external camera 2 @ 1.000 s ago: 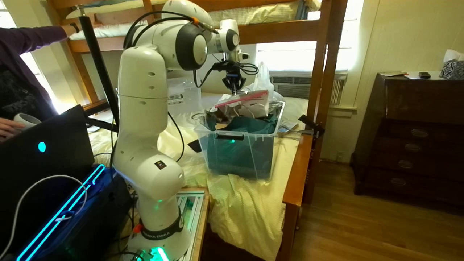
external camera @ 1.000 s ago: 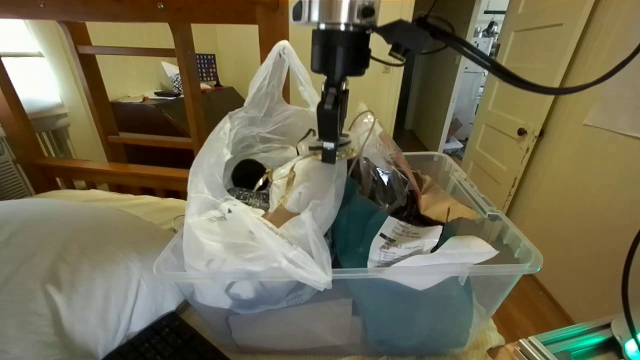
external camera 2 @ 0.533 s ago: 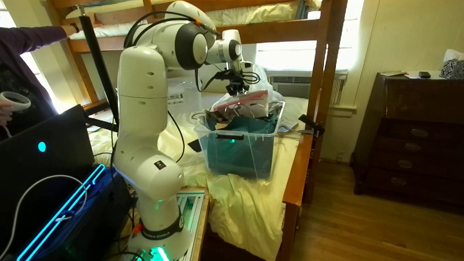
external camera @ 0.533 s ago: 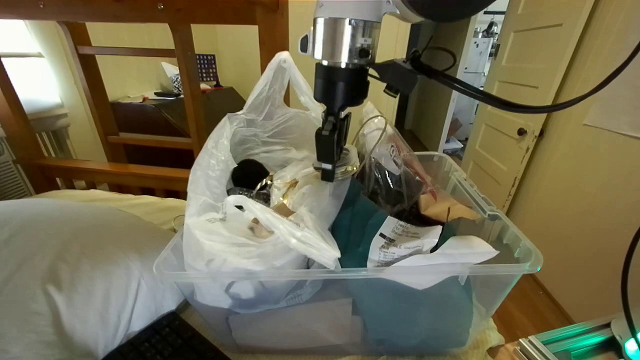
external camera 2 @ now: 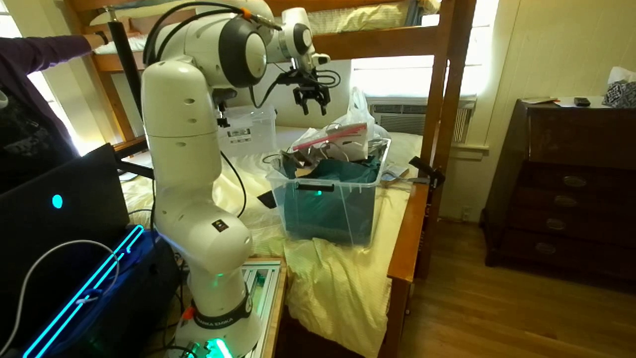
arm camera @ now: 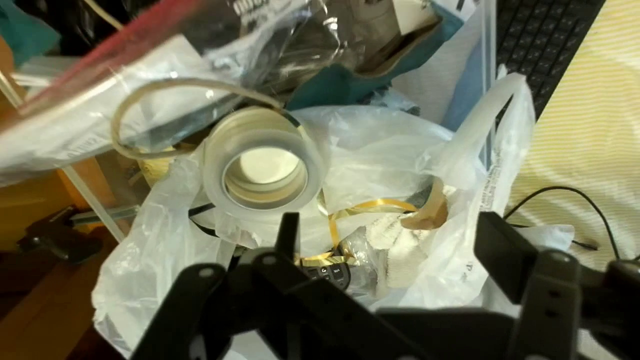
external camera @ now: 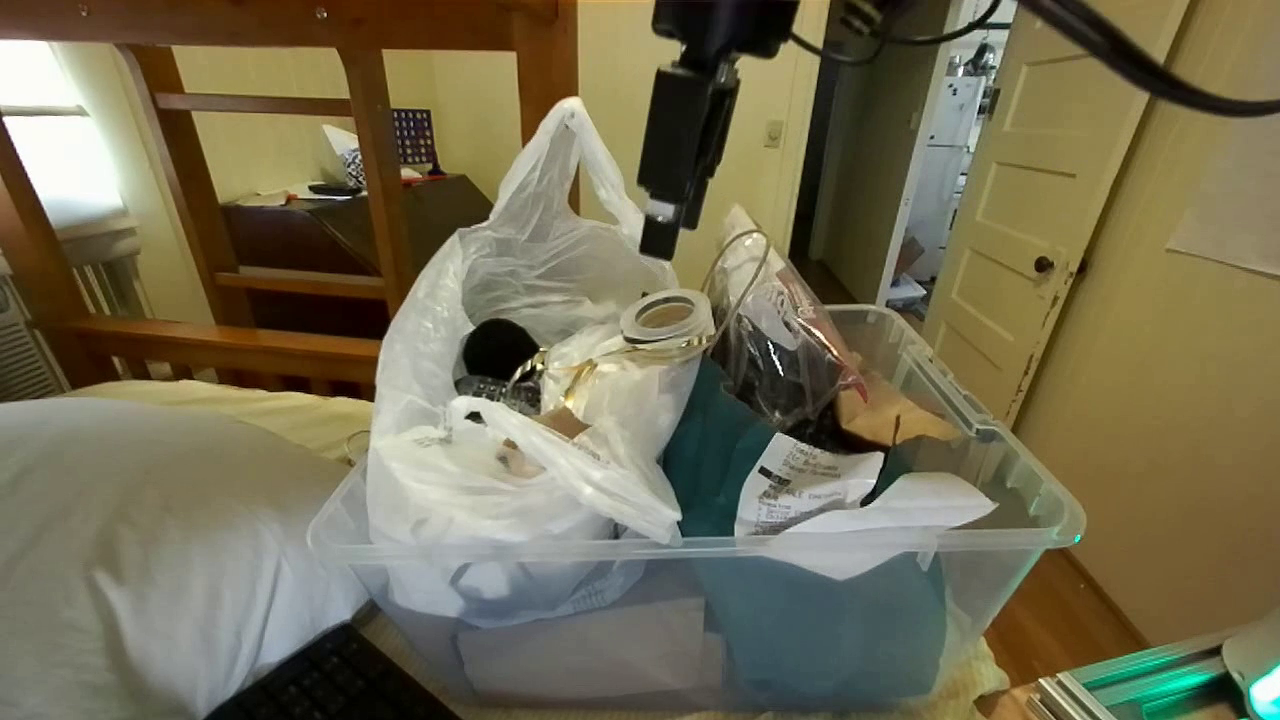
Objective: Remove the circular object with tape from the plastic bag
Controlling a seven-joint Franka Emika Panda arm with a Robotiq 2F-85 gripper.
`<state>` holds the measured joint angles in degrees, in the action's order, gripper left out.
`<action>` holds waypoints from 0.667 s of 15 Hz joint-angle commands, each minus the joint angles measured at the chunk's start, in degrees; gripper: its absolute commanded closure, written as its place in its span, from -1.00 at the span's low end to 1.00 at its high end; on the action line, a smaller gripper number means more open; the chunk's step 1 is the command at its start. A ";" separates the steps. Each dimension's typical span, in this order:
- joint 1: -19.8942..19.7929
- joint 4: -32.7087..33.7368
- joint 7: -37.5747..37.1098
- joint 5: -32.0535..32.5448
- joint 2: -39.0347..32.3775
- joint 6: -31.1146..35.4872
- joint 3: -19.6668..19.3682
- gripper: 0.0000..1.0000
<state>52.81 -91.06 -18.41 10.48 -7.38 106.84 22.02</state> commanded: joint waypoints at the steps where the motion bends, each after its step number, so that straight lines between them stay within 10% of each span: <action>1: 1.33 6.31 -10.91 1.54 2.30 -15.16 1.59 -1.00; 5: 2.78 14.72 -19.70 5.40 1.58 -29.33 3.58 -1.00; 10: 2.20 12.93 -18.22 4.39 3.02 -27.88 3.50 -1.00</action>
